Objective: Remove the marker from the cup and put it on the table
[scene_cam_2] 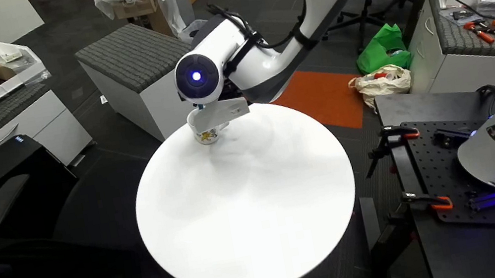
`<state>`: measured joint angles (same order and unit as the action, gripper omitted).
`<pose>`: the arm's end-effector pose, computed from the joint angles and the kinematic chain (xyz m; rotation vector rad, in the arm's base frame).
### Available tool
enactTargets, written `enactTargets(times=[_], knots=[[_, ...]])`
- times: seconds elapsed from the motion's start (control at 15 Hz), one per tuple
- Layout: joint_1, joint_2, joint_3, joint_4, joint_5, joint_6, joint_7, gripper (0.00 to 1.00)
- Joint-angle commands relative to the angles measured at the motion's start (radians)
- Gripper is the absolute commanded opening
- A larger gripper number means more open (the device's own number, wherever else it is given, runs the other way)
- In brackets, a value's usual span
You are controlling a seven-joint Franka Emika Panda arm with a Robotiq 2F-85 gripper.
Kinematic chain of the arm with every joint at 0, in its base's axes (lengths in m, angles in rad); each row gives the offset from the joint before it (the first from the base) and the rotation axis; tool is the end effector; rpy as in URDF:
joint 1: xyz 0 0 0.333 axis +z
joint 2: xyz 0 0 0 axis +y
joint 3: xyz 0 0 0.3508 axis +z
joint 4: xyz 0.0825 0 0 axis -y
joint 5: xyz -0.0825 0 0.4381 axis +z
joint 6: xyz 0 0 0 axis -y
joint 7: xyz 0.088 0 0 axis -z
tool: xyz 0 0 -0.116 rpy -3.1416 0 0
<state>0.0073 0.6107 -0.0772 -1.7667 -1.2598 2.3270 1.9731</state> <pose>0.7230 -0.0690 0.2073 2.0789 -1.2353 0.9152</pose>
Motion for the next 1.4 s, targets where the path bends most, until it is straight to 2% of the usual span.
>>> enactTargets(times=[0.0,0.67,0.93,1.33], knots=[[0.03,0.06,-0.02,0.069,-0.031,-0.057,0.054,0.69],[0.036,0.16,-0.027,0.173,-0.033,-0.14,0.058,0.63],[0.037,0.191,-0.027,0.203,-0.031,-0.149,0.048,0.57],[0.044,0.227,-0.031,0.247,-0.031,-0.155,0.046,0.57]])
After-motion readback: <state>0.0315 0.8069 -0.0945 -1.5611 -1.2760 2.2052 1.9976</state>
